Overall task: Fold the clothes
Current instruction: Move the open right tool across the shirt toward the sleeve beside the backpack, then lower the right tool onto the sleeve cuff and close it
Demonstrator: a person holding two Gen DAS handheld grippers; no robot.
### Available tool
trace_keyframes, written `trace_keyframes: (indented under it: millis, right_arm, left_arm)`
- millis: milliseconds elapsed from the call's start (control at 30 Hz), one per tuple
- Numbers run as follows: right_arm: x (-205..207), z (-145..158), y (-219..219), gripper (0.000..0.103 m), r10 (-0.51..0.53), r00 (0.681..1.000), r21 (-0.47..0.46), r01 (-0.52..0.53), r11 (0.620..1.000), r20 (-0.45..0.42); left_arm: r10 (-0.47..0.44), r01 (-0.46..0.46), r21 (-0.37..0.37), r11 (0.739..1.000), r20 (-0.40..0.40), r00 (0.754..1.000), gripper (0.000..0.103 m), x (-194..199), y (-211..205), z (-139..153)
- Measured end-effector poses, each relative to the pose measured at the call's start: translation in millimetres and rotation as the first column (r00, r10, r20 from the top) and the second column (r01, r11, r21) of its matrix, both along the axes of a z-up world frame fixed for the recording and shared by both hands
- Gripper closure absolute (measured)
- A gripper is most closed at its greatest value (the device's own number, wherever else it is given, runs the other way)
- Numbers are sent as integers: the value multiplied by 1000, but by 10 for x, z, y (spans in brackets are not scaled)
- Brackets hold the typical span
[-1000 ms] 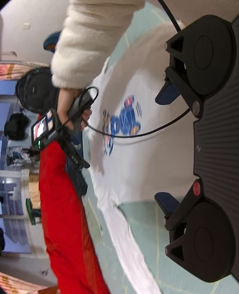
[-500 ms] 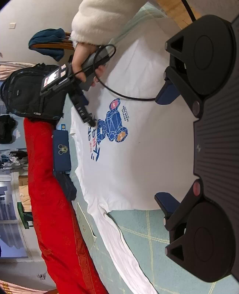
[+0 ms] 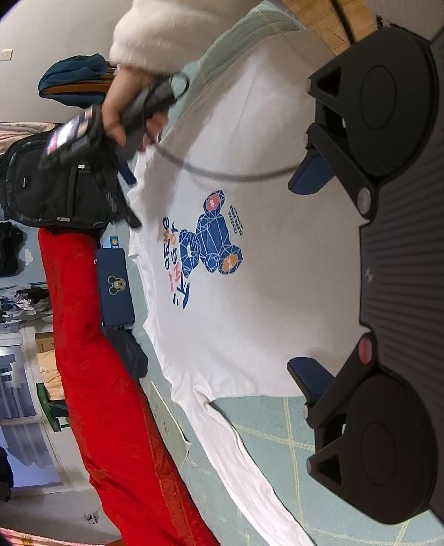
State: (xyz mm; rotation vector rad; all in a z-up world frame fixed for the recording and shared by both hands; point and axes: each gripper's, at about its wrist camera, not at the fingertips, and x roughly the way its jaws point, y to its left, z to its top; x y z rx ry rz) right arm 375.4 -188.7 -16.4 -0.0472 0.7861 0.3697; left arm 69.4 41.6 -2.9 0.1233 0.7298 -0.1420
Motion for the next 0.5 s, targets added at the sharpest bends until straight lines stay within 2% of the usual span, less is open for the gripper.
trace_keyframes:
  millis: [167,333,433,500]
  right_arm:
    - [-220,23,-675,0,-168,984,-35,170,985,56]
    - [-408,-286,-1403,0,-379,925,-44,380,924,16]
    - [-657,-500,-1672,0,-414,910,-28,413,910,-5]
    - [-888,-531,-1777,0,-392,919,0,392,920,37]
  left_arm:
    - [-28,28,8,1000,2,1000,2,-10,-164,0]
    - [-60,60,9,998,0,998,2,-43,-330,-15]
    - [-58,58,1,998,-5,998,2,-33,-384,-31]
    - [-63,63,-1,998,-22,998,2,-13,-423,-52]
